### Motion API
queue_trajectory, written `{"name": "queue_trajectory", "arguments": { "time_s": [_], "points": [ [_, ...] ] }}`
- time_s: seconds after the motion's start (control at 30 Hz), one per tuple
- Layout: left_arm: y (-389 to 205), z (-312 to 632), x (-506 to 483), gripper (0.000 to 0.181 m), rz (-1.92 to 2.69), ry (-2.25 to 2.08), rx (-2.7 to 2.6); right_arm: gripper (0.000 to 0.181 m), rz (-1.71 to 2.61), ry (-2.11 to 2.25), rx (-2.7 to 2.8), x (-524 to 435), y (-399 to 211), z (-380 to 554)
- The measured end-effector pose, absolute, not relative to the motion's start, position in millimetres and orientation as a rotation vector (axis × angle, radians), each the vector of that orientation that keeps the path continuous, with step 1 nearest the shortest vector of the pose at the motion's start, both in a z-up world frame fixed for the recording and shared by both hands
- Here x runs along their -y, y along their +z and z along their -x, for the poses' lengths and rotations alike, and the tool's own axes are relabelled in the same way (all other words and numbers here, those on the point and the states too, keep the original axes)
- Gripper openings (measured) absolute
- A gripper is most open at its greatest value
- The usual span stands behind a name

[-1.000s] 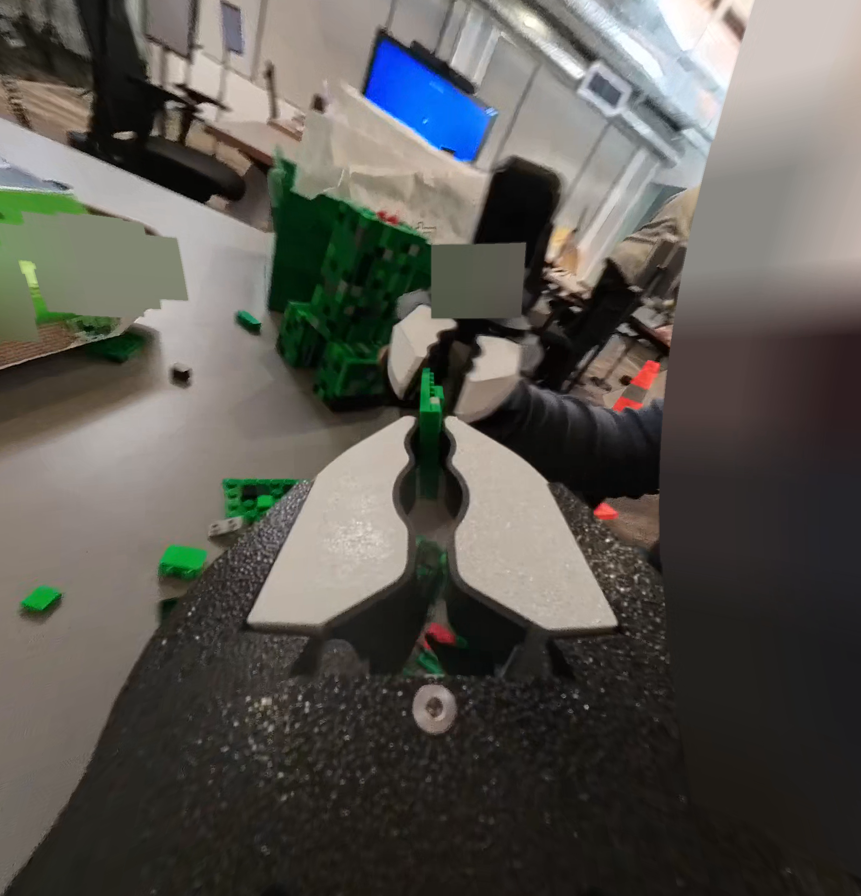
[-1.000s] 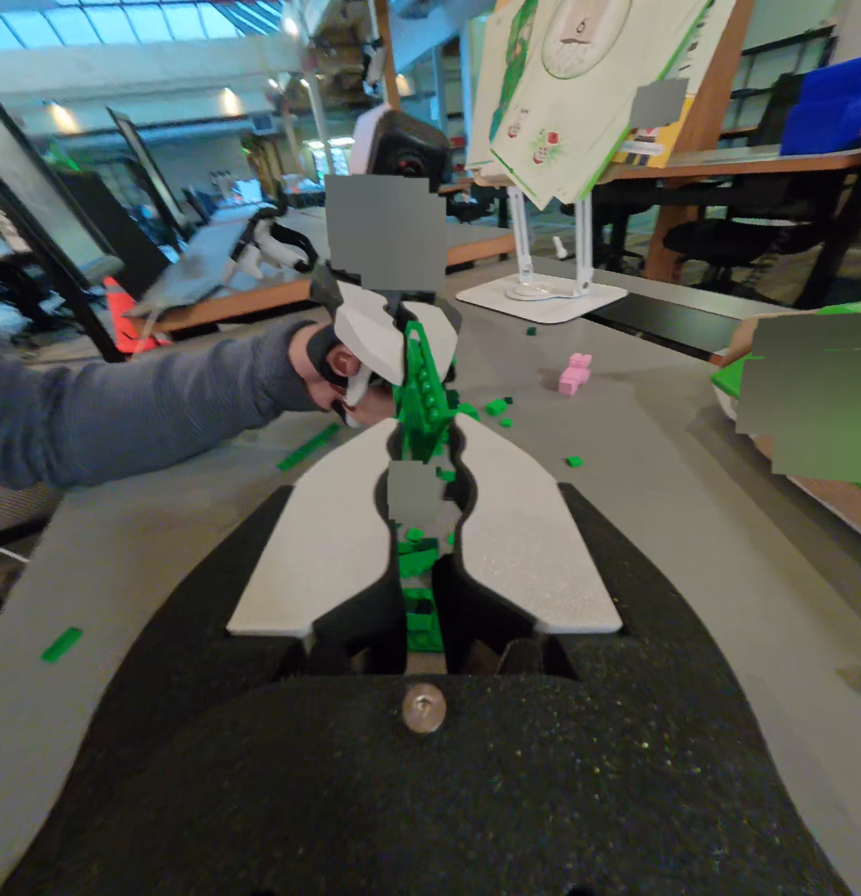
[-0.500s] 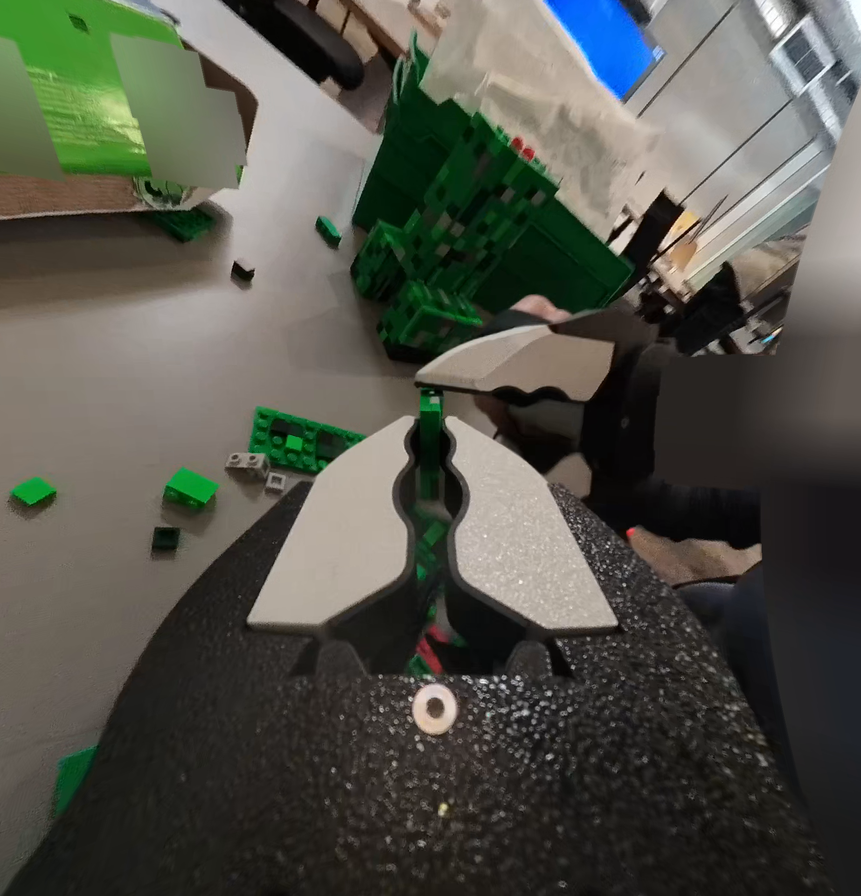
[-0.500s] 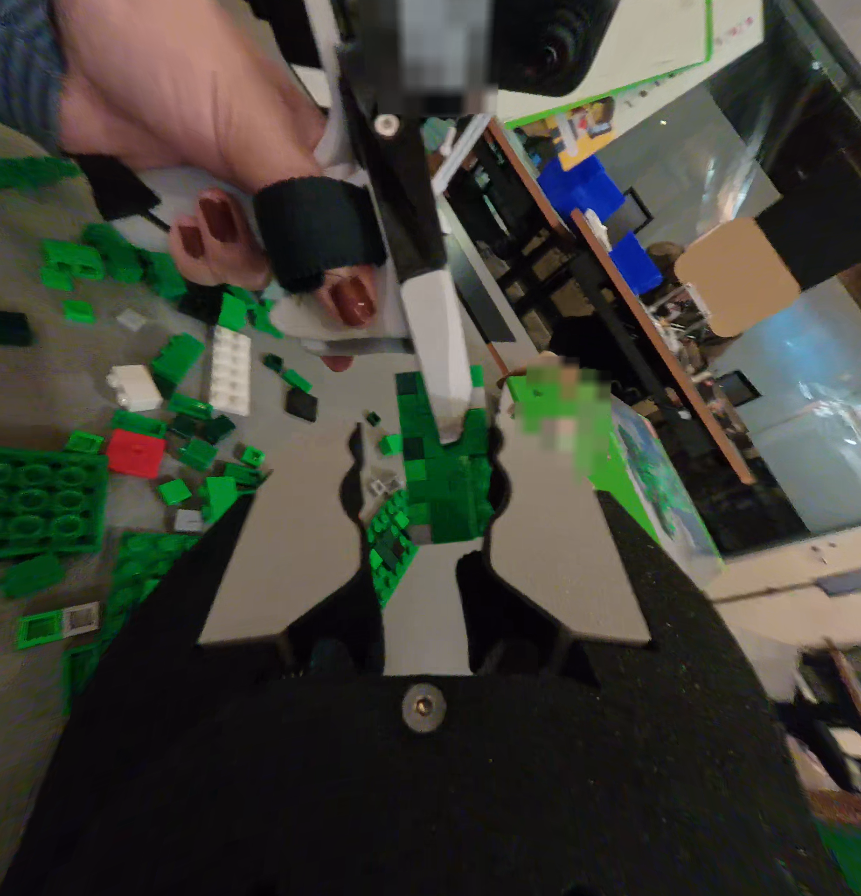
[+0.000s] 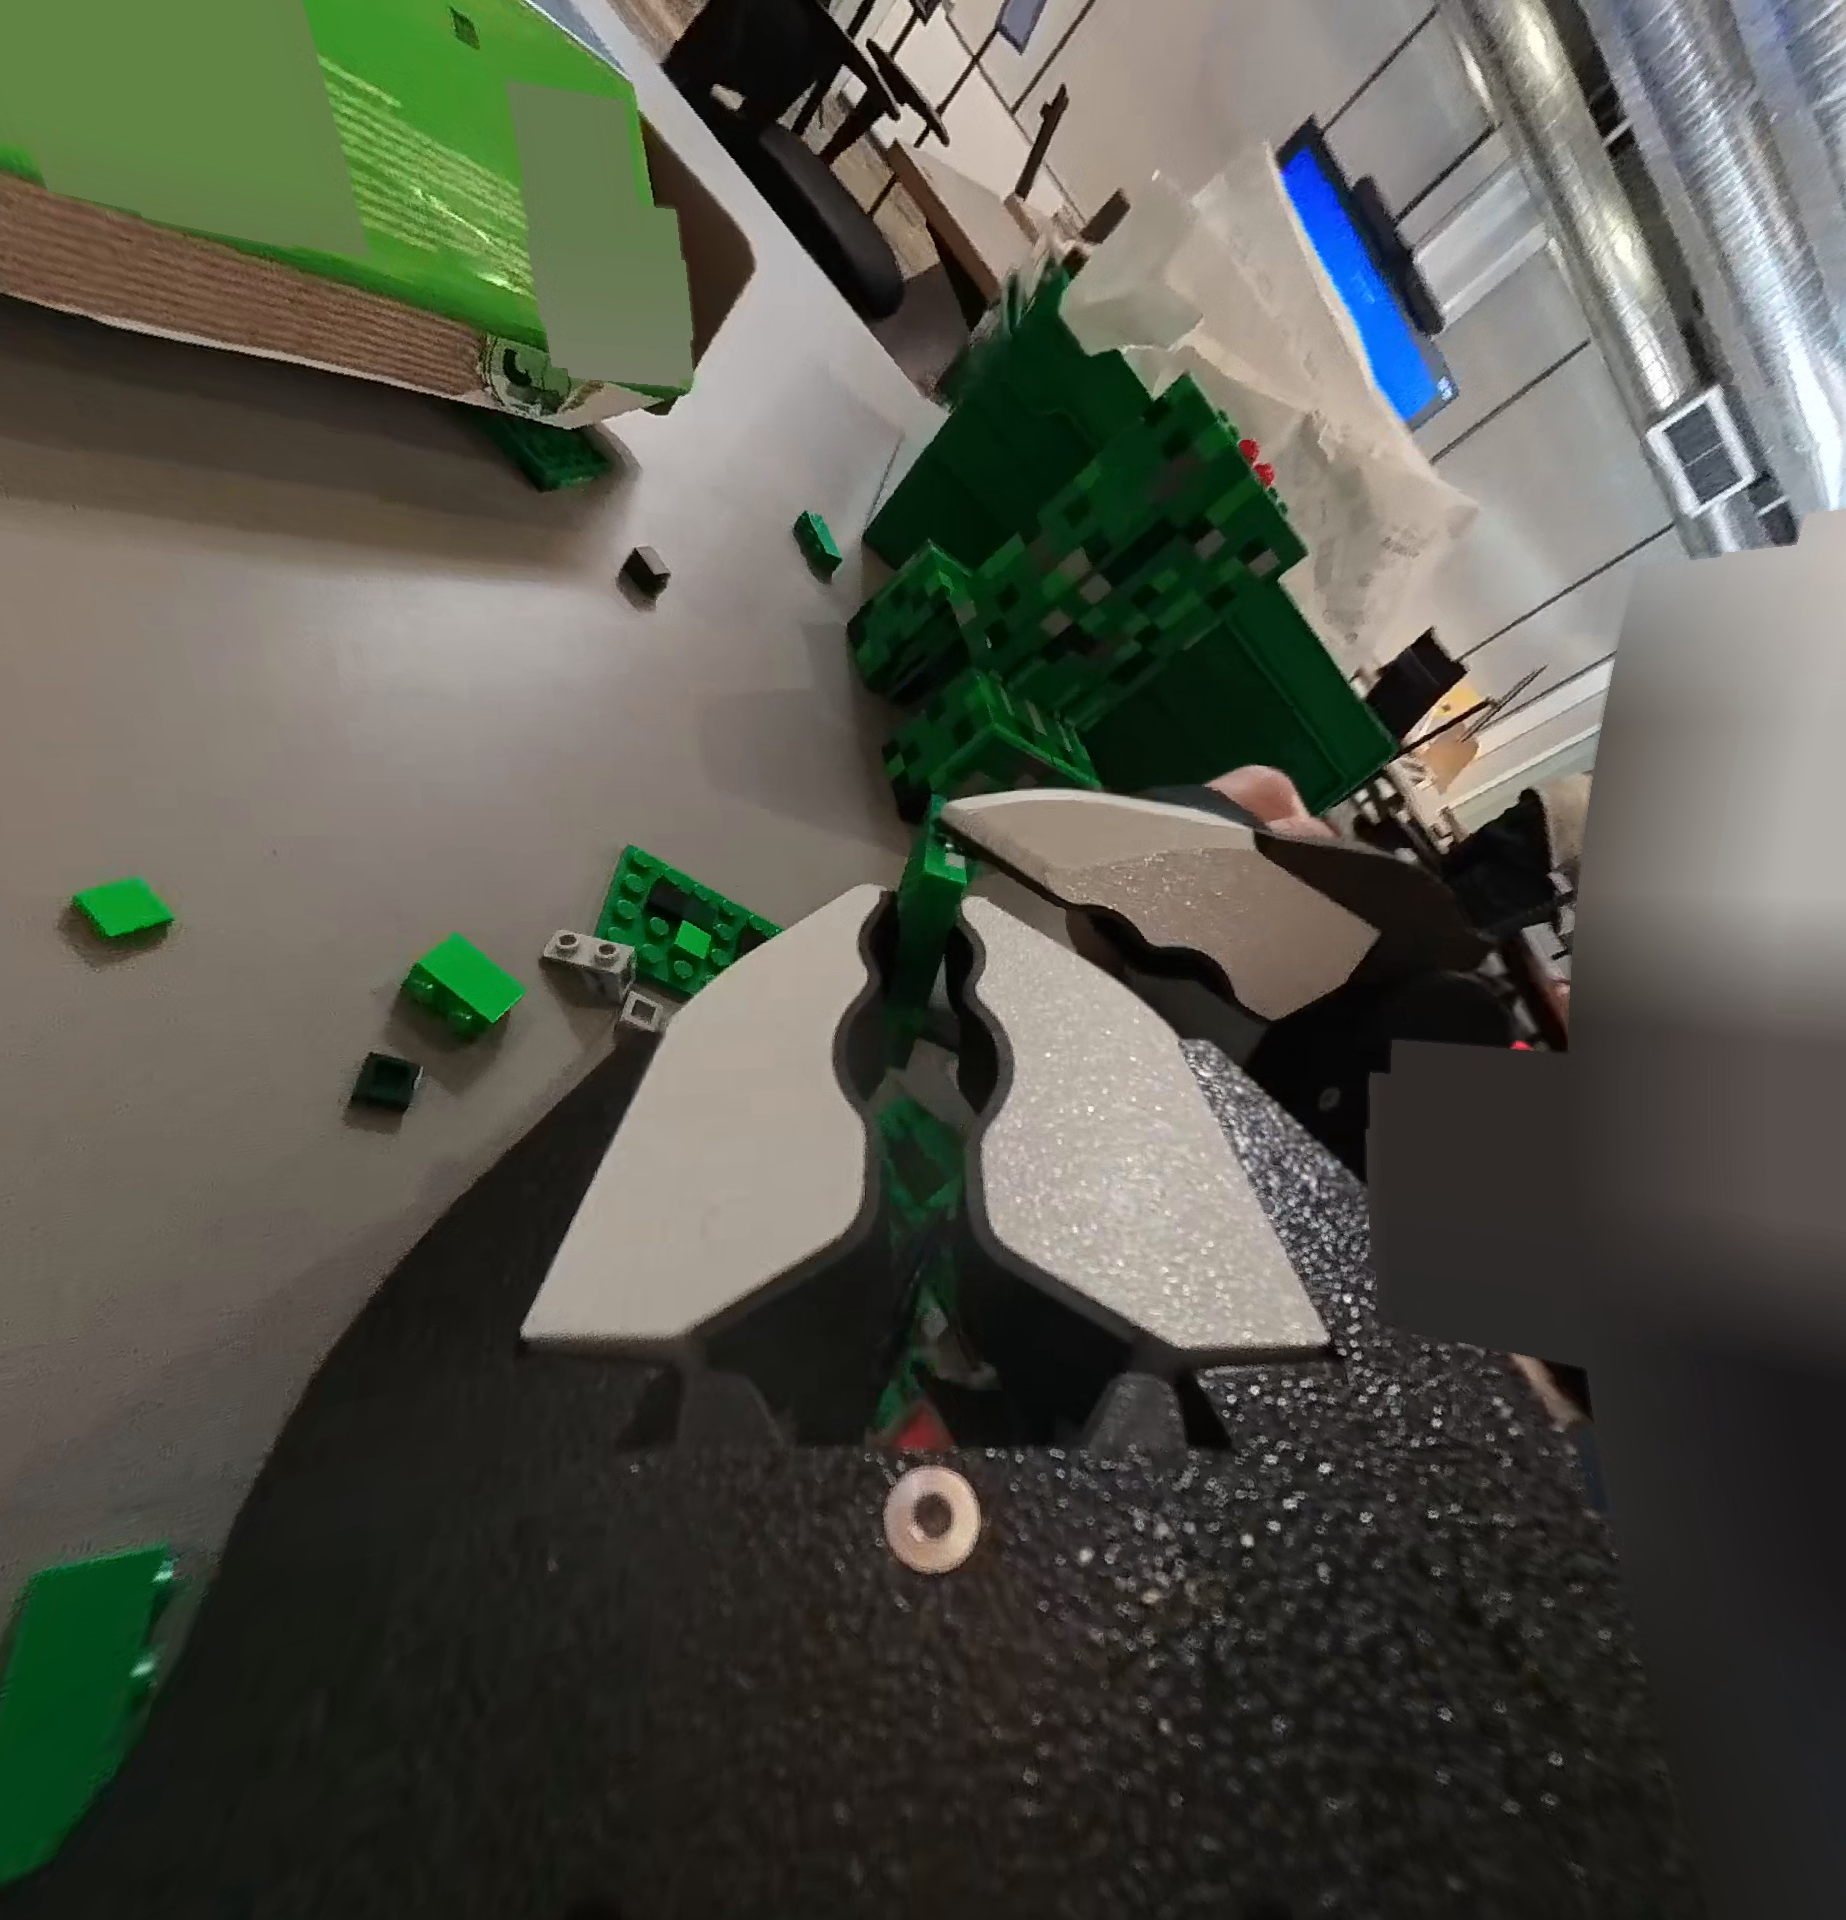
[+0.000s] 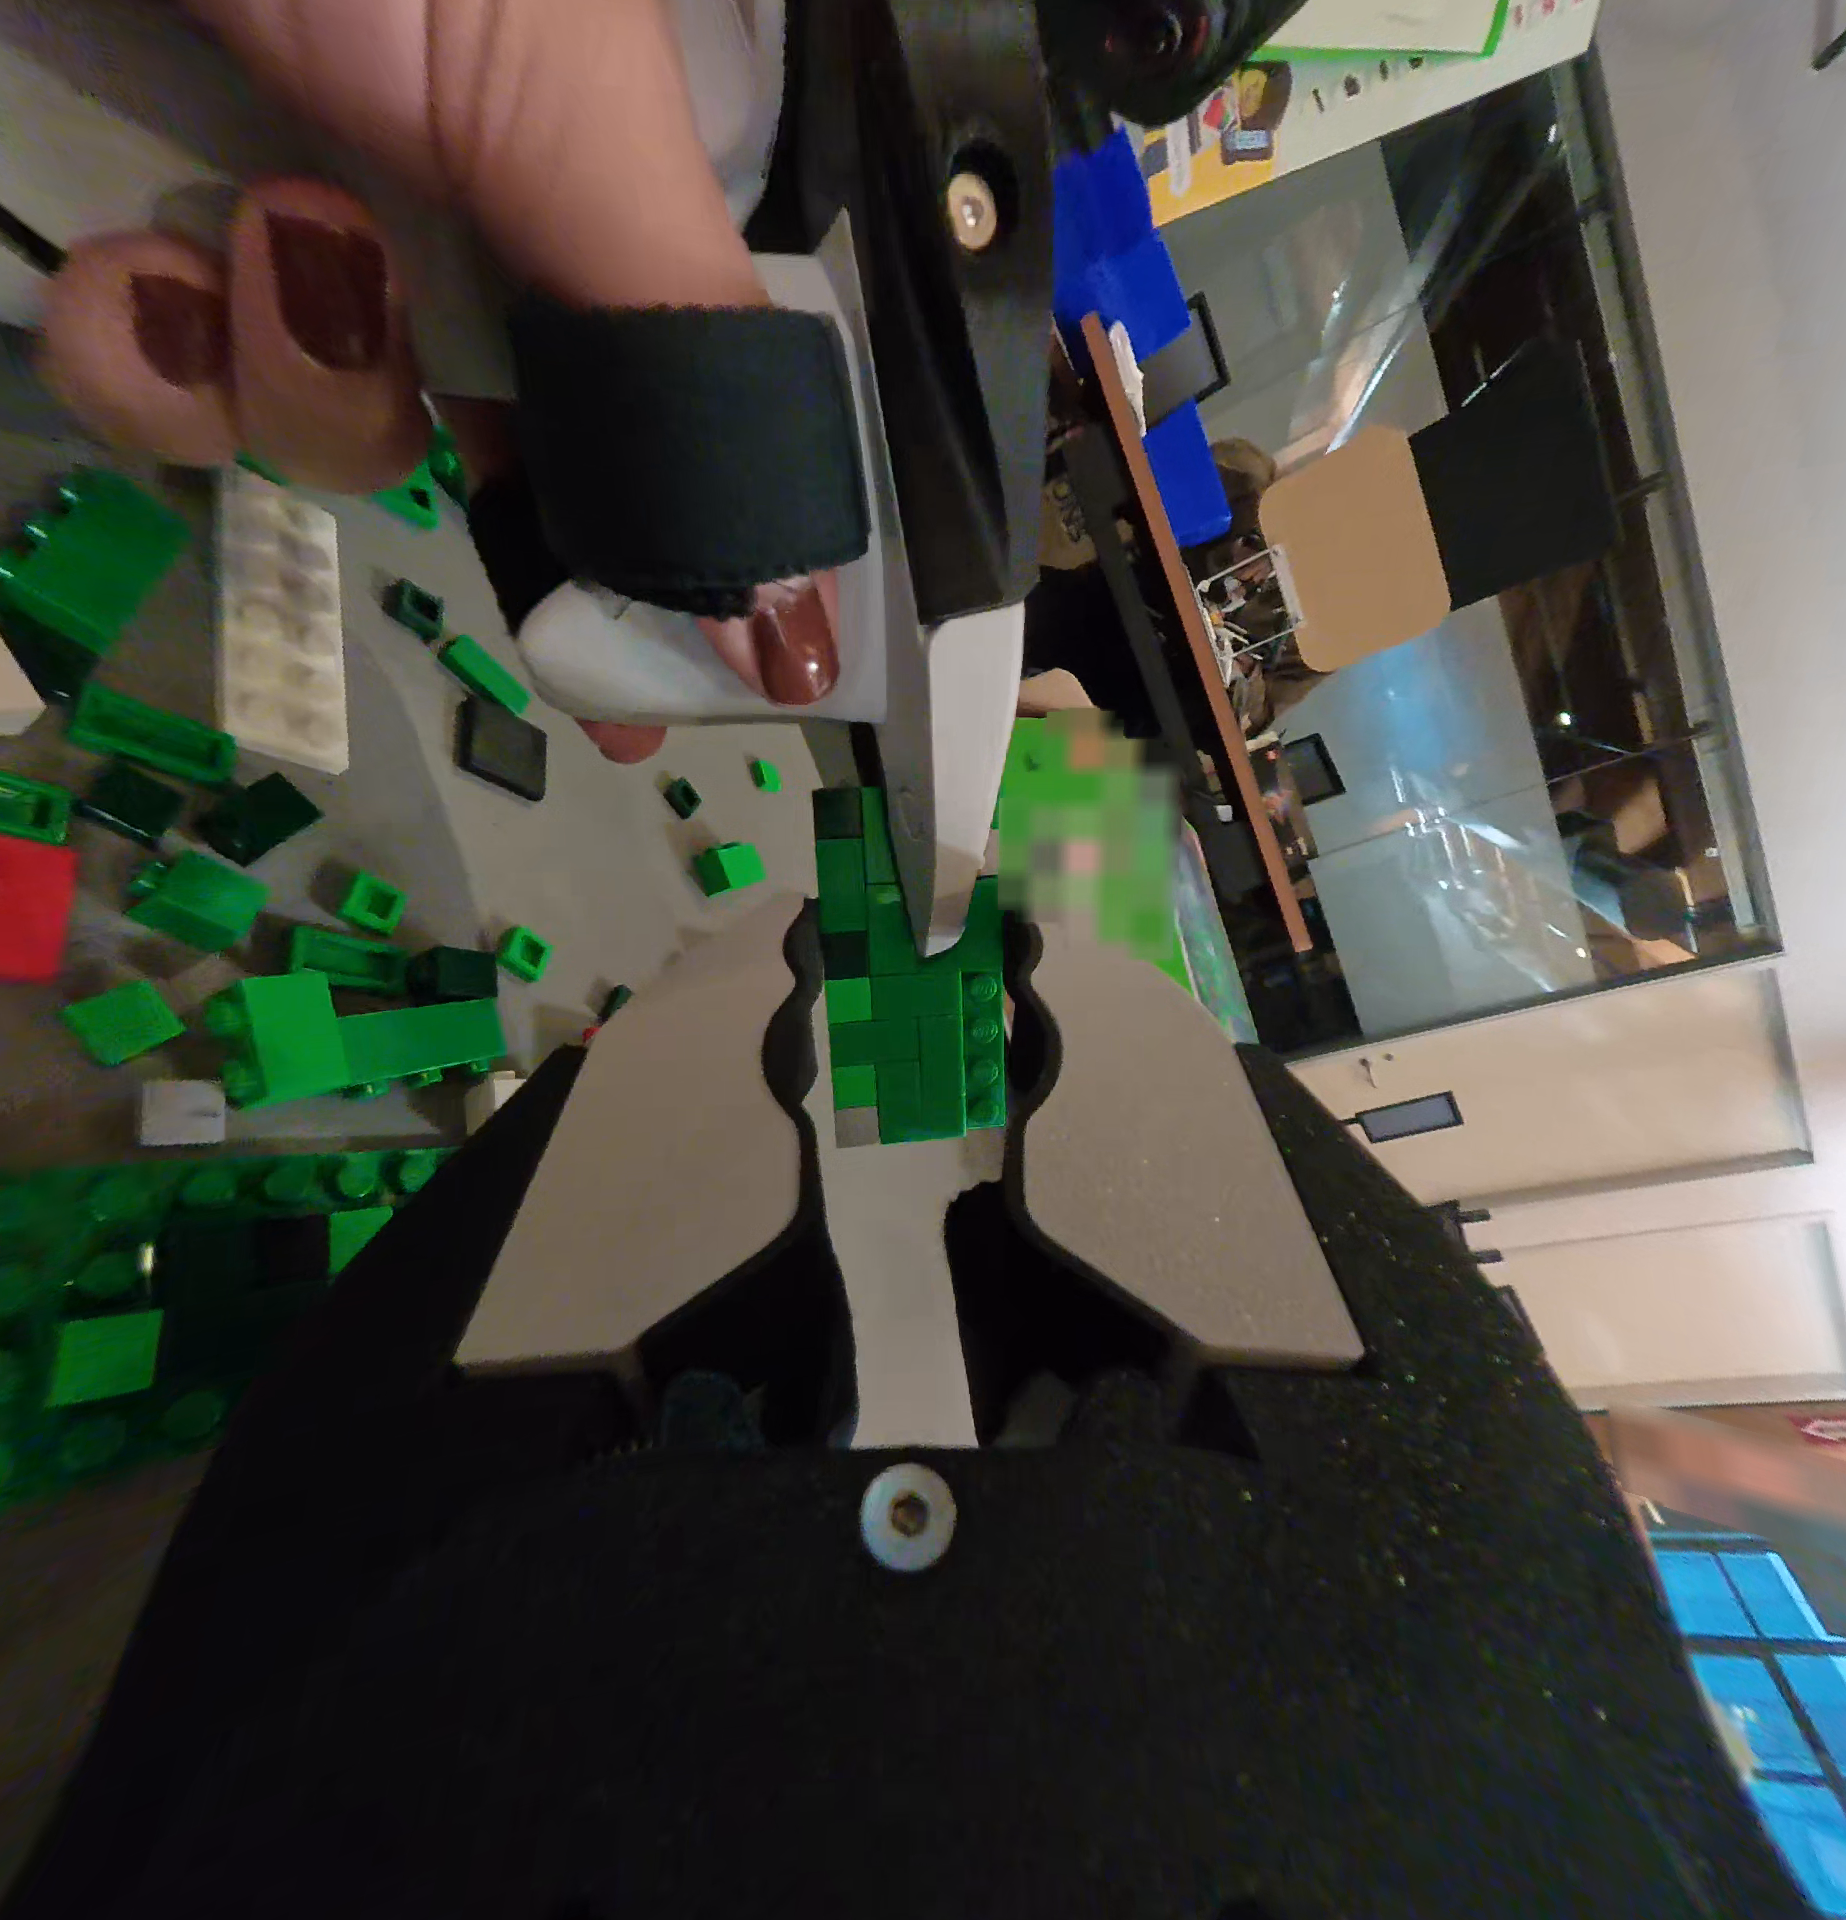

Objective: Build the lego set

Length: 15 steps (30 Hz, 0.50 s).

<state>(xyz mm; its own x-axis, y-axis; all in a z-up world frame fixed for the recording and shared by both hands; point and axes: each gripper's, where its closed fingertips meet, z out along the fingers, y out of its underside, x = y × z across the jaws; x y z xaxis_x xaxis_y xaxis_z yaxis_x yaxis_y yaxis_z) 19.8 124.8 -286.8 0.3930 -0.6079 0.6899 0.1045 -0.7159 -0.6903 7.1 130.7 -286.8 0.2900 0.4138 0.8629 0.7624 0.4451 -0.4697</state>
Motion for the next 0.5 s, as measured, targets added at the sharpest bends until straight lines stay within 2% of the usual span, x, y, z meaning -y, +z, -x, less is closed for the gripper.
{"name": "queue_trajectory", "arguments": {
  "time_s": [0.17,0.2,0.27,0.5],
  "points": [
    [-281,-17,-128,0.007,1.934,-1.509,-0.309,0.033,1.065,-0.439,1.315,-129,-280,-6],
    [-275,-14,-129,0.006,1.89,-1.585,-0.262,0.025,1.018,-0.464,1.312,-126,-276,-5],
    [-272,-11,-129,0.005,1.852,-1.692,-0.204,0.021,0.978,-0.496,1.299,-125,-272,-3],
    [-289,-4,-136,0.005,1.973,-1.359,-0.342,0.029,1.21,-0.191,1.319,-134,-293,-7]
  ]
}}
